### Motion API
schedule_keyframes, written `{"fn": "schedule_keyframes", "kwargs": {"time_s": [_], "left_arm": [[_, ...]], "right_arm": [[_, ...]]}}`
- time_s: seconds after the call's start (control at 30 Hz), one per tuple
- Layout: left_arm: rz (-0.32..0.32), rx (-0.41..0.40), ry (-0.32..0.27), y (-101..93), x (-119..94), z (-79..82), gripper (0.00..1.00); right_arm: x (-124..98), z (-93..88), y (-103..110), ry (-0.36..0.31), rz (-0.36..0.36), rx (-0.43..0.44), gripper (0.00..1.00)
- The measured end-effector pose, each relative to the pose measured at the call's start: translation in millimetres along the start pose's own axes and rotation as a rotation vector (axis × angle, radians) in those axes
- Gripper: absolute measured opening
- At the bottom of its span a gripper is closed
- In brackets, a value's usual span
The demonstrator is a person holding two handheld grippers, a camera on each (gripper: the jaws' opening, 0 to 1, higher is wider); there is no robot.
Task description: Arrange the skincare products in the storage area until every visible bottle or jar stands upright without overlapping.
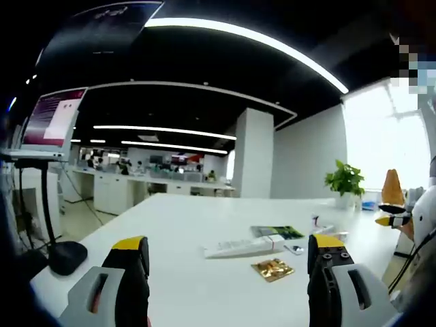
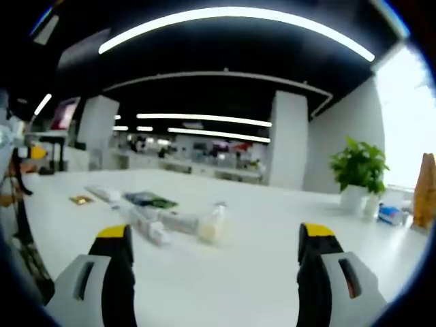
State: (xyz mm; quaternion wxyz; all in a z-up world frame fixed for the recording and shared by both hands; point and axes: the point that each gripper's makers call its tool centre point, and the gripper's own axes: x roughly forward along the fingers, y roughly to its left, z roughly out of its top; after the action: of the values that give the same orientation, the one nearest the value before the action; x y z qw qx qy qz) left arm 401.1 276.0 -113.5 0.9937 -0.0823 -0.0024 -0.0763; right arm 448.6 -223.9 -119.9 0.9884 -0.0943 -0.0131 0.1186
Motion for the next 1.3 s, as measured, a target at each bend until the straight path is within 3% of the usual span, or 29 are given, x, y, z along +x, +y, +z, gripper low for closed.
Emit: {"fn": "schedule_keyframes", "kwargs": {"time_s": [0.3, 0.53, 0.9, 1.3], "left_arm": [[0.006, 0.011, 0.021, -1.7, 0, -5.9, 0.99], [0.001, 0.010, 0.036, -2.4, -2, -8.4, 0.99], [0.005, 0.017, 0.045, -2.4, -3, -11.2, 0.99], [0.007, 0.012, 0.082, -8.2, -5, -18.8, 0.99]], "right_arm": [[-1, -4.5, 0, 0.025, -0.001, 0.015, 1.00], [-2, -9.3, 0, 0.046, 0.005, 0.077, 1.00], [-3, -5.2, -2, 0.032, 0.012, 0.098, 1.00], [19, 12.9, 17, 0.017, 0.154, 0.170, 1.00]]}}
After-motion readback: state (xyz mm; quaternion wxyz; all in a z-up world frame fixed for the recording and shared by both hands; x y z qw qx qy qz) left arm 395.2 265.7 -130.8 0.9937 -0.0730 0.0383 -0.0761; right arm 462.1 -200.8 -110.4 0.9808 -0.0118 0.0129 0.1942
